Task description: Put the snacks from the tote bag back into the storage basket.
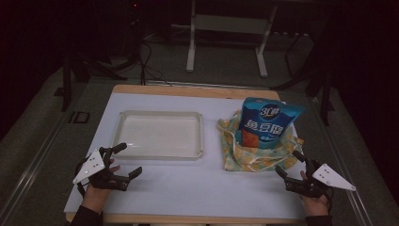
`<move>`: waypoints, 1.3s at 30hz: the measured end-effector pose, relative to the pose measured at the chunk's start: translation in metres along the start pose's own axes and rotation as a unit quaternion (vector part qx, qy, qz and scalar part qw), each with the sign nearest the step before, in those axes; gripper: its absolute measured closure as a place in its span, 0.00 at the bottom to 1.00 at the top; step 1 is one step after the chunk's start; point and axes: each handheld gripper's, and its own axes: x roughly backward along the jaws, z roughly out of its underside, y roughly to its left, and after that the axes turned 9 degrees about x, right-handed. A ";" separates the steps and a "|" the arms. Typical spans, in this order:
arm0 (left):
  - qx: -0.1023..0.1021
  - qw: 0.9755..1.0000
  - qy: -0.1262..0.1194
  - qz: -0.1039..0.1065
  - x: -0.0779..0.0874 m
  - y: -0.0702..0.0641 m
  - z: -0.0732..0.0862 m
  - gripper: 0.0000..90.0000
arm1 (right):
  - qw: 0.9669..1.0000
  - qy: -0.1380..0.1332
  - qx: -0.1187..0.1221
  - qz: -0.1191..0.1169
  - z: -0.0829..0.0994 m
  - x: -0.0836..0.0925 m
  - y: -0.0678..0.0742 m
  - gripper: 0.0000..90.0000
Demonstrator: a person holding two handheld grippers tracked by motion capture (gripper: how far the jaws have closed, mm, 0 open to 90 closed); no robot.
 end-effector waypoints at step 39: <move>0.023 0.991 0.033 0.128 -0.086 -0.018 -0.075 0.00 | 0.997 0.040 -0.039 0.047 -0.068 0.019 -0.049 0.15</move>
